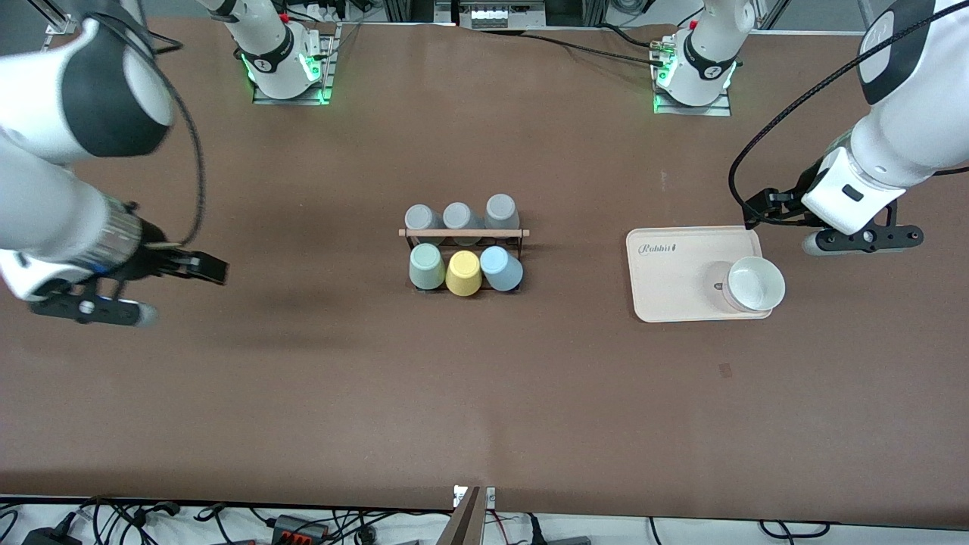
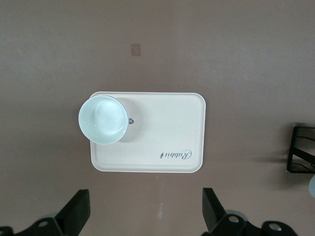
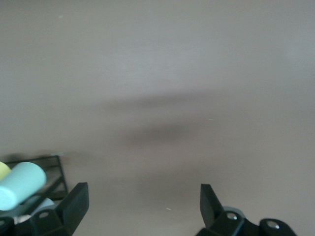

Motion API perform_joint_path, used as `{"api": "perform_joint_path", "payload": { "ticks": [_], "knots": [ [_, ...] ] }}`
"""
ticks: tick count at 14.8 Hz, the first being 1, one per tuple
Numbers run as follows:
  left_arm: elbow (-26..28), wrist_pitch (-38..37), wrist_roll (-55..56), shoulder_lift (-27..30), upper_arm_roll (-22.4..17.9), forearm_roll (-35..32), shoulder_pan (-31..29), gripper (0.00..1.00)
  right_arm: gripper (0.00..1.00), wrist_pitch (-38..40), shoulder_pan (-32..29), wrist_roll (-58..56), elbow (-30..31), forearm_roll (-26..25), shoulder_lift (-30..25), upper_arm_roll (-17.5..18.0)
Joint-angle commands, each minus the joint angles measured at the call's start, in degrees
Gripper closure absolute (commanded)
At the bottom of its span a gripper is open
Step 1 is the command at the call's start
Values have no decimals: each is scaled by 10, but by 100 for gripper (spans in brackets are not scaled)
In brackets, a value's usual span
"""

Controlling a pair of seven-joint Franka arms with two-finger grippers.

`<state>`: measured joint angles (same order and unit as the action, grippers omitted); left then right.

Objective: Hang scattered cups on rack with three cups

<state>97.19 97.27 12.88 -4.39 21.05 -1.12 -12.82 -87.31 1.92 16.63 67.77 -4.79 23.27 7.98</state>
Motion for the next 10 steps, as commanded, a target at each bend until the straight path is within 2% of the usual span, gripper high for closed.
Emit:
{"api": "perform_joint_path", "payload": {
  "ticks": [1,4,8,10],
  "knots": [
    [10,7,-5,11,6,-6,-7,0,0,17,-25,-20,43,-15,-62,11],
    [10,7,-5,11,6,-6,-7,0,0,-24,-29,-20,136,-24,-138,11],
    [10,7,-6,11,6,-6,-7,0,0,-48,-38,-23,201,-17,-184,11],
    [9,7,-6,11,6,-6,-7,0,0,-85,-40,-23,267,-6,-233,11]
  ]
}}
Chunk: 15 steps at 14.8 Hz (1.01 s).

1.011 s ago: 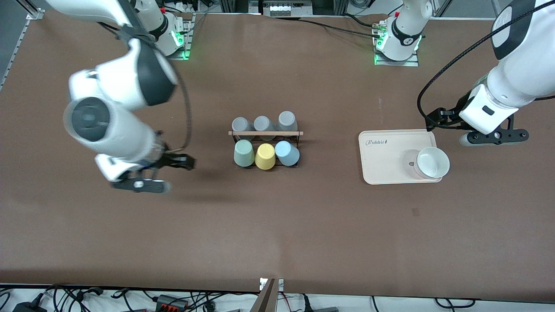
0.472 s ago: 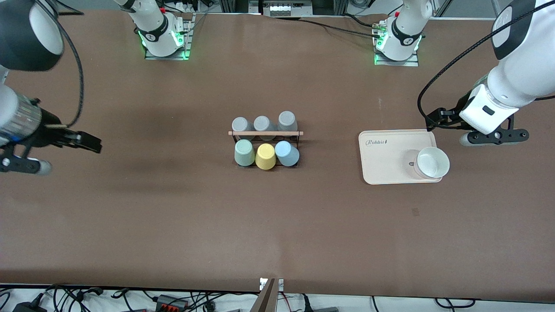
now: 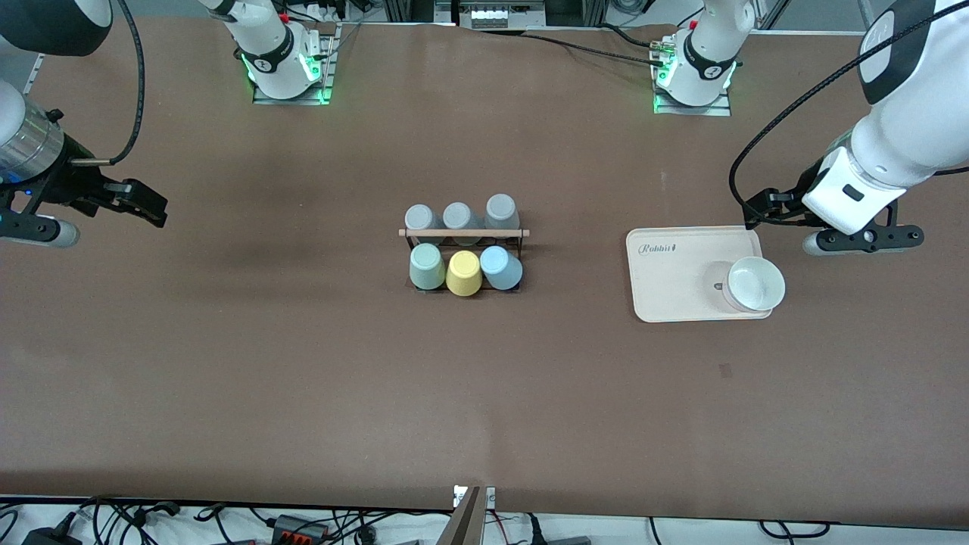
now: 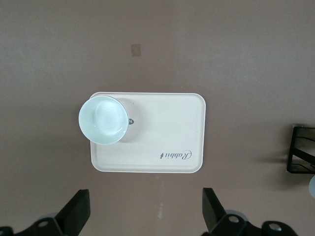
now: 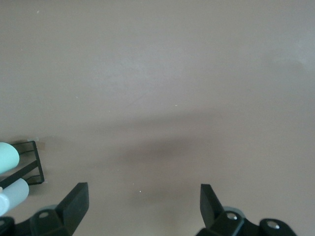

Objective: Hang scattered cups on rack with three cups

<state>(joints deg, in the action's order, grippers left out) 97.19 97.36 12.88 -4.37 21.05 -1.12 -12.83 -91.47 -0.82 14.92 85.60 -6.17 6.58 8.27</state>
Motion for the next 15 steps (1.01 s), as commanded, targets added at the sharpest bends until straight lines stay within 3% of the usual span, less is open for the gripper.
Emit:
{"api": "perform_joint_path", "payload": {
  "ticks": [1,2,7,11,15],
  "knots": [
    [9,6,-6,10,6,-6,-7,0,0,-63,-16,-6,123,20,-89,7],
    [9,6,-6,10,6,-6,-7,0,0,-83,-24,-7,148,31,-103,6],
    [9,7,-5,10,3,-6,-7,0,0,-76,-30,-16,135,57,-96,2],
    [9,6,-5,10,1,-6,-7,0,0,-12,-30,-70,67,56,-57,3],
    [9,5,-6,10,1,-6,-7,0,0,0,-29,-75,37,53,-40,3]
  ]
}}
